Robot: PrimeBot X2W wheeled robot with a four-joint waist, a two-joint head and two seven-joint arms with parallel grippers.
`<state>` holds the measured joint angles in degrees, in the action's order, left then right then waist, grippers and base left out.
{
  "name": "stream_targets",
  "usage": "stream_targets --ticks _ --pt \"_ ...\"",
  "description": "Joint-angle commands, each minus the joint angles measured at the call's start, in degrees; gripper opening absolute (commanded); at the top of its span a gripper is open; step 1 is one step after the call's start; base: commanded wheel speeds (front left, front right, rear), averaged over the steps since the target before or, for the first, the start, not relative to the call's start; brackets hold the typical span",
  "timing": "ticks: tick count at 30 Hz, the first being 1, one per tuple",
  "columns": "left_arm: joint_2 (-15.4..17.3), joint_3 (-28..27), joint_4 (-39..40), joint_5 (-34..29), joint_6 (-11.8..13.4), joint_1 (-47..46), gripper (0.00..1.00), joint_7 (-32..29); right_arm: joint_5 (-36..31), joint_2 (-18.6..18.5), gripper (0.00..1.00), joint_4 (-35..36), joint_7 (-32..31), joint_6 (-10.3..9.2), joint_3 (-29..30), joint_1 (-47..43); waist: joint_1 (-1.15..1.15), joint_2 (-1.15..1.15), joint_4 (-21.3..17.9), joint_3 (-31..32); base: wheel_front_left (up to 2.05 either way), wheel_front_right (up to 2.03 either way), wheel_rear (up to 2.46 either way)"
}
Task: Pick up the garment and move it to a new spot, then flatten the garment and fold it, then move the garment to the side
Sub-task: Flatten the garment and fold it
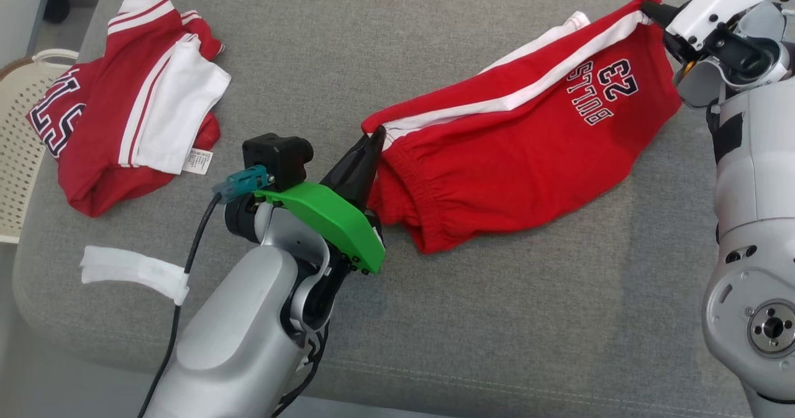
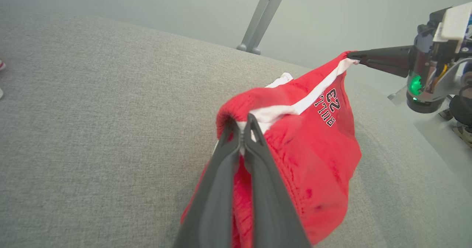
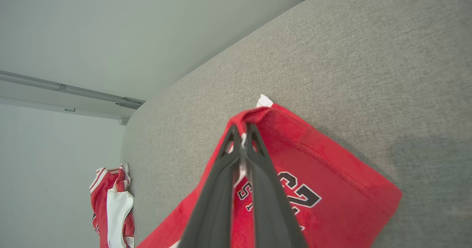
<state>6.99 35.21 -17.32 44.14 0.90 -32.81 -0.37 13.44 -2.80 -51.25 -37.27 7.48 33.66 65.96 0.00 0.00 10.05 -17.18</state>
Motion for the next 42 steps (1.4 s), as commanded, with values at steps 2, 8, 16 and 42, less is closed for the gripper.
stream_targets --ticks 2,8,16,42 --pt "-0.44 -0.1 -1.22 0.46 -0.66 -1.63 0.0 0.53 -1.38 -0.18 0.0 -1.89 1.49 0.01 0.87 2.01 0.0 0.0 1.12 -1.34 0.0 0.0 0.0" --pt "-1.83 -0.03 -5.62 0.84 -0.91 -4.35 0.0 1.45 -5.46 -0.18 0.0 -7.5 6.09 0.01 3.55 5.55 0.0 0.0 1.75 -2.48 0.0 0.0 0.0" --pt "-3.28 0.37 -11.98 1.17 -0.47 -8.05 0.07 3.58 -10.87 -0.15 0.0 -14.04 11.72 0.01 7.47 8.72 0.0 0.0 2.32 -3.18 0.0 0.0 0.0" --pt "0.39 -6.67 -6.84 -4.43 4.19 2.36 1.0 15.51 -7.82 -0.41 1.0 -19.34 29.58 0.01 -0.38 2.4 0.0 0.0 1.09 5.27 0.0 0.0 0.0"
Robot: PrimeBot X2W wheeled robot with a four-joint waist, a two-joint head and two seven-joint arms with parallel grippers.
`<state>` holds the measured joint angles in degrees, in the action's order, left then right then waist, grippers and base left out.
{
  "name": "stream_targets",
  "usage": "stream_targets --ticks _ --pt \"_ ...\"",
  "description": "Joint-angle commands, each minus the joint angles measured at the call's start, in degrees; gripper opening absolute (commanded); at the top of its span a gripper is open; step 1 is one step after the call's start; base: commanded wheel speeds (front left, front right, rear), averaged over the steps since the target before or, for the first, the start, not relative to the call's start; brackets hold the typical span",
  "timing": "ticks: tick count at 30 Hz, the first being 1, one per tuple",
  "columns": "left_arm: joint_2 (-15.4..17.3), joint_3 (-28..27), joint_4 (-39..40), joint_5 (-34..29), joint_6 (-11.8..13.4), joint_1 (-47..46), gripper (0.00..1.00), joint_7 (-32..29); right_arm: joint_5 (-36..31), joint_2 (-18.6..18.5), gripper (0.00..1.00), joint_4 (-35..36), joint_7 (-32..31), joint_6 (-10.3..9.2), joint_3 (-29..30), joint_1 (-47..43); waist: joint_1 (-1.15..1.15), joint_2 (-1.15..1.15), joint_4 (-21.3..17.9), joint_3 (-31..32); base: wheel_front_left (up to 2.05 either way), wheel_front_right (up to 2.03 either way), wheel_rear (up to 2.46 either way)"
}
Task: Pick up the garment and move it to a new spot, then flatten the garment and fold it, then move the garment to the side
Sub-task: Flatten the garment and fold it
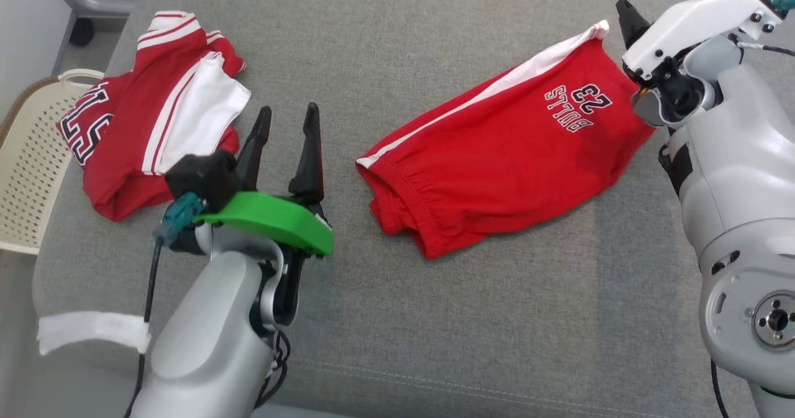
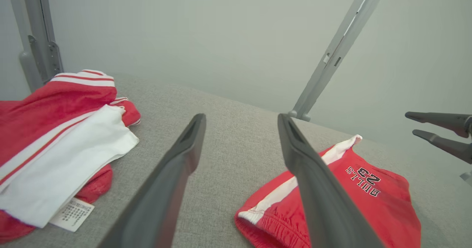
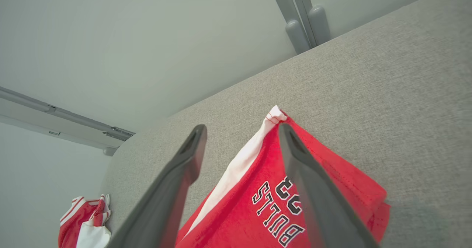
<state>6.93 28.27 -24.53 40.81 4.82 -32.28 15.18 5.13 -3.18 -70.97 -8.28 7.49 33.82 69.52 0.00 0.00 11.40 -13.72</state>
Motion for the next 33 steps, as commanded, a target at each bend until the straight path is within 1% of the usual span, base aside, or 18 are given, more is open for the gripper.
stream_targets --ticks 1,2,3,7,9,12,16,19,23,26,33 --pt "0.39 -0.6 2.69 -1.94 0.51 3.76 1.0 -0.03 1.31 -0.02 1.0 1.03 1.22 0.0 -1.79 -2.34 0.0 0.0 -0.23 2.23 0.0 0.0 0.0" --pt "0.51 -1.39 4.98 -3.4 0.74 5.37 1.0 -0.02 2.4 -0.03 1.0 1.83 1.93 0.0 -3.05 -3.5 0.0 0.0 -0.2 2.57 0.0 0.0 0.0" --pt "0.51 -1.39 4.98 -3.4 0.74 5.37 1.0 -0.02 2.4 -0.03 1.0 1.83 1.93 0.0 -3.05 -3.5 0.0 0.0 -0.2 2.57 0.0 0.0 0.0" --pt "1.16 -3.71 13.26 -8.99 1.62 13.32 1.0 0.0 6.19 -0.03 1.0 6.08 4.7 0.0 -9.5 -9.4 0.0 0.0 -0.14 3.69 0.0 0.0 0.0" --pt "1.3 -4.69 17.13 -12.04 1.68 16.85 1.0 0.01 8.0 -0.95 1.0 8.31 5.52 0.0 -12.51 -12.75 0.0 0.0 0.01 3.99 0.0 0.0 0.0" --pt "1.82 -5.33 21.22 -16.06 1.1 22.16 1.0 0.0 10.29 -2.25 1.0 10.94 6.18 0.01 -16.24 -17.07 0.0 0.0 0.3 4.12 0.0 0.0 0.0" --pt "2.08 -6.69 24.51 -20.08 0.69 28.14 1.0 0.01 11.41 -4.8 1.0 12.81 7.09 0.0 -19.12 -21.22 0.0 0.0 1.15 3.59 0.0 0.0 0.0" --pt "1.63 -7.66 25.43 -21.49 0.01 31.12 1.0 0.01 11.99 -6.15 1.0 12.39 7.57 0.0 -19.08 -22.68 0.0 0.0 2.14 2.93 0.0 0.0 0.0" --pt "0.71 -8.24 25.76 -22.54 -1.5 32.67 1.0 0.01 11.52 -8.02 1.0 10.59 8.31 0.0 -17.68 -23.37 0.0 0.0 3.82 1.77 0.0 0.0 0.0" --pt "-0.12 -7.7 25.87 -23.73 -2.64 32.02 1.0 0.01 11.02 -8.95 1.0 9.29 9.03 0.0 -16.44 -22.67 0.0 0.0 5.2 0.51 0.0 0.0 0.0" --pt "-1.95 -7.5 25.53 -25.35 -3.95 30.72 1.0 0.01 7.94 -10.0 1.0 5.07 9.21 0.0 -13.93 -19.52 0.0 0.0 7.05 -2.05 0.0 0.0 0.0"
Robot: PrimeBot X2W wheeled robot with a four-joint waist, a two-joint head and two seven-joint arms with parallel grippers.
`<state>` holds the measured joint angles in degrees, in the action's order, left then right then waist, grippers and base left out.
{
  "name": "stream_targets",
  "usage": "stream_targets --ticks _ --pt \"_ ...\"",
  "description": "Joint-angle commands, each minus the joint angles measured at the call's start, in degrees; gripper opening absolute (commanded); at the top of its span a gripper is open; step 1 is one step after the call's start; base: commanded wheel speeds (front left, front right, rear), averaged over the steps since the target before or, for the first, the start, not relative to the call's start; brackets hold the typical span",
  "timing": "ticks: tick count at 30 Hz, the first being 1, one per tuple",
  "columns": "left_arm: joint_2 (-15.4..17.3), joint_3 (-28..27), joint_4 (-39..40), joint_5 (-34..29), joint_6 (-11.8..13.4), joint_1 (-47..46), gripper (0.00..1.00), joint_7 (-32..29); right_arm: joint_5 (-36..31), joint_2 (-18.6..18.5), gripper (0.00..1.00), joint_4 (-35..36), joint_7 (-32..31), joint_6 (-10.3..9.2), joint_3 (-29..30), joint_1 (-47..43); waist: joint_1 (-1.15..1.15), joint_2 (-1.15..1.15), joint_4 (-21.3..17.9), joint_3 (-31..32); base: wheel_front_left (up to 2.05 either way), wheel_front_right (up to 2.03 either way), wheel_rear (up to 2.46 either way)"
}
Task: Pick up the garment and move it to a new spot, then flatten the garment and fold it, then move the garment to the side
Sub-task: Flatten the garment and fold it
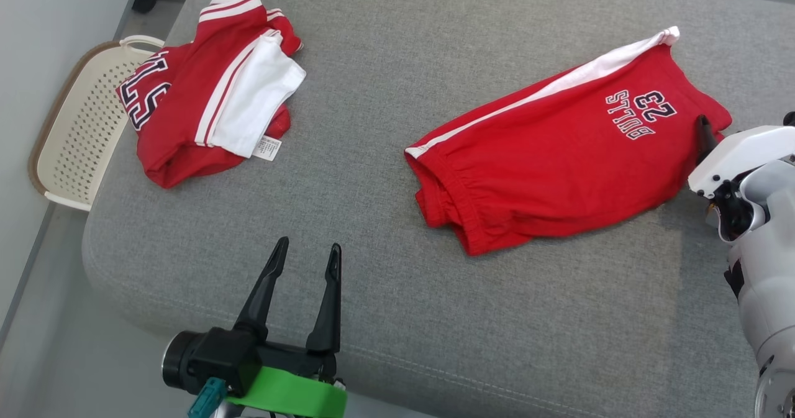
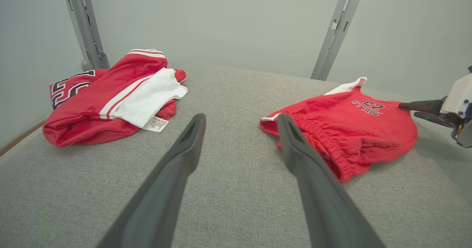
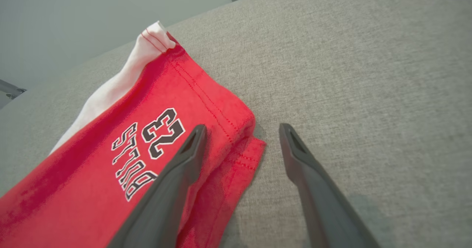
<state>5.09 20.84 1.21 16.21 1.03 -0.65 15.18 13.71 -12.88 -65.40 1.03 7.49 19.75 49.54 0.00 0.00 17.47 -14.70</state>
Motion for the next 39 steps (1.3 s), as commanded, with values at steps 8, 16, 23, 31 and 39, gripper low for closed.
stream_targets --ticks 8,16,23,31,39 --pt "-1.22 -0.8 -1.05 -0.7 -1.17 -1.21 1.0 0.01 -6.47 -1.23 0.29 -5.51 -1.88 -0.05 2.03 1.22 0.0 0.0 1.75 -1.67 0.0 0.0 0.0" --pt "-1.57 -1.39 -2.55 -0.68 -1.56 -0.23 1.0 0.01 -9.58 -0.62 0.0 -6.64 -0.46 -0.06 4.71 -0.33 0.0 0.0 0.7 0.78 0.0 0.0 0.0" --pt "-1.66 -1.56 -3.8 -0.71 -2.0 0.96 1.0 0.02 -8.59 1.81 0.0 -7.12 1.81 -0.06 10.09 -3.15 0.0 0.0 -1.28 4.2 0.0 0.0 0.0" --pt "-1.27 -2.01 -4.87 -1.04 -1.66 2.19 1.0 0.02 -7.44 5.83 0.0 -6.4 5.81 -0.05 13.48 -7.84 0.0 0.0 -4.48 7.46 0.0 0.0 0.0" --pt "-0.55 -1.92 -6.16 -0.6 -1.36 3.82 1.0 -0.28 -6.21 8.18 0.0 -4.88 7.46 -0.06 14.55 -12.81 0.0 0.0 -7.22 10.62 0.0 0.0 0.0"
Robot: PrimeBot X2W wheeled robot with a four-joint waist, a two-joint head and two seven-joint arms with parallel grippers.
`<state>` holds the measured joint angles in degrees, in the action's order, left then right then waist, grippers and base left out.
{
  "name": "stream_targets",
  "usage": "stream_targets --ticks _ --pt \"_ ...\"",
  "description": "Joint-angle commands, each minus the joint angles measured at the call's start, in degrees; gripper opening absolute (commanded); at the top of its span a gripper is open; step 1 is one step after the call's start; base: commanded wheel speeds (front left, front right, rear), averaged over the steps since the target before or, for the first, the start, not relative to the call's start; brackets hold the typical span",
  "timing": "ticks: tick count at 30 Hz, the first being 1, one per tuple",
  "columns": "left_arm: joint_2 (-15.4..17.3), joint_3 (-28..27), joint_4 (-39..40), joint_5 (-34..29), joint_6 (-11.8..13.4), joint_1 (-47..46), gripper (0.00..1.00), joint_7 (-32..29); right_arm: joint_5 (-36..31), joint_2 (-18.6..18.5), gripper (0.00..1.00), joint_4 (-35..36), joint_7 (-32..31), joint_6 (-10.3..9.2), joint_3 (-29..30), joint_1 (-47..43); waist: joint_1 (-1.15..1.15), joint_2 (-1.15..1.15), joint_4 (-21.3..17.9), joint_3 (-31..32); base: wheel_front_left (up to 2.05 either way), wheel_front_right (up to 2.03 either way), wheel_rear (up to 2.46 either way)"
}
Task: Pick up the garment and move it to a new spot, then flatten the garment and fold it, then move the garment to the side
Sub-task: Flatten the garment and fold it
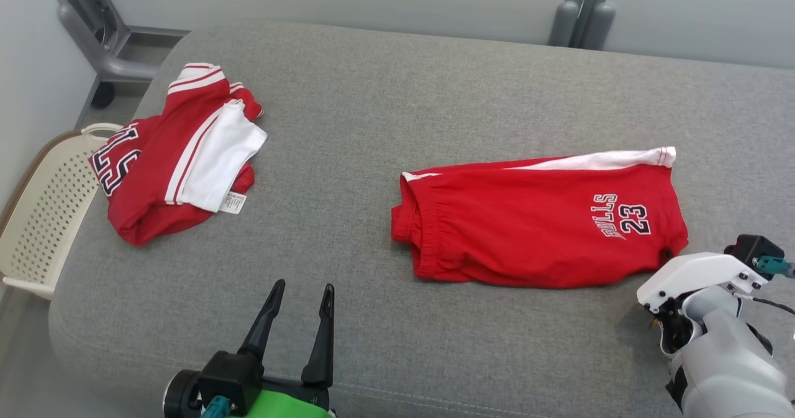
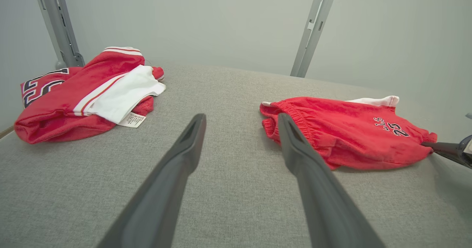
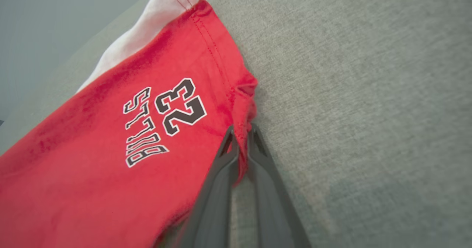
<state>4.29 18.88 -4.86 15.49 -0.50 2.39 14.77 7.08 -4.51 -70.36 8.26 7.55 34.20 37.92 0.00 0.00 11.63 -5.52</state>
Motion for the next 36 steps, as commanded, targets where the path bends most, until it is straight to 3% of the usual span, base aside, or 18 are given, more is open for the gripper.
stream_targets --ticks 1,7,8,9,10,19,25,30,36 --pt "0.35 0.11 -0.14 0.26 0.17 1.05 1.0 0.06 0.49 0.03 0.0 0.31 0.11 -0.12 0.01 -1.82 0.0 0.0 -1.63 1.79 0.0 0.0 0.0" --pt "0.98 0.29 -0.29 0.65 0.38 2.2 1.0 -0.53 1.04 0.96 0.0 2.06 -0.49 -0.12 -0.86 -5.0 0.0 0.0 -3.05 3.17 0.0 0.0 0.0" --pt "1.09 0.35 -0.32 0.62 0.55 2.36 1.0 -0.72 1.16 1.14 0.15 2.72 -0.77 -0.11 -0.97 -5.75 0.0 0.0 -3.38 3.6 0.0 0.0 0.0" --pt "1.11 0.39 -0.34 0.7 0.64 2.46 1.0 -0.85 1.22 1.22 0.91 3.06 -1.03 -0.11 -1.14 -6.1 0.0 0.0 -3.51 3.82 0.0 0.0 0.0" --pt "1.15 0.42 -0.38 0.73 0.67 2.58 1.0 -0.88 1.29 1.29 1.0 3.39 -1.18 -0.11 -1.26 -6.41 0.0 0.0 -3.63 4.03 0.0 0.0 0.0" --pt "1.62 0.25 -1.61 1.64 1.44 3.29 1.0 -2.99 3.43 1.59 1.0 6.86 -1.41 -0.1 -3.85 -8.66 0.0 0.0 -4.56 6.59 0.0 0.0 0.0" --pt "2.15 -1.28 -2.3 2.61 2.75 3.25 1.0 -4.19 8.04 1.57 1.0 10.67 2.55 -0.1 -11.17 -12.01 0.0 0.0 -5.48 8.55 0.0 0.0 0.0" --pt "2.03 -3.39 -3.05 4.06 4.75 3.98 1.0 -4.42 9.03 1.51 1.0 19.4 5.26 -0.08 -21.31 -18.1 0.0 0.0 -6.69 10.36 0.0 0.0 0.0" --pt "2.79 -4.99 -4.47 5.04 5.61 3.47 1.0 -4.8 6.02 1.52 1.0 34.36 5.94 -0.08 -27.33 -26.43 0.0 0.0 -8.43 11.45 0.0 0.0 0.0"
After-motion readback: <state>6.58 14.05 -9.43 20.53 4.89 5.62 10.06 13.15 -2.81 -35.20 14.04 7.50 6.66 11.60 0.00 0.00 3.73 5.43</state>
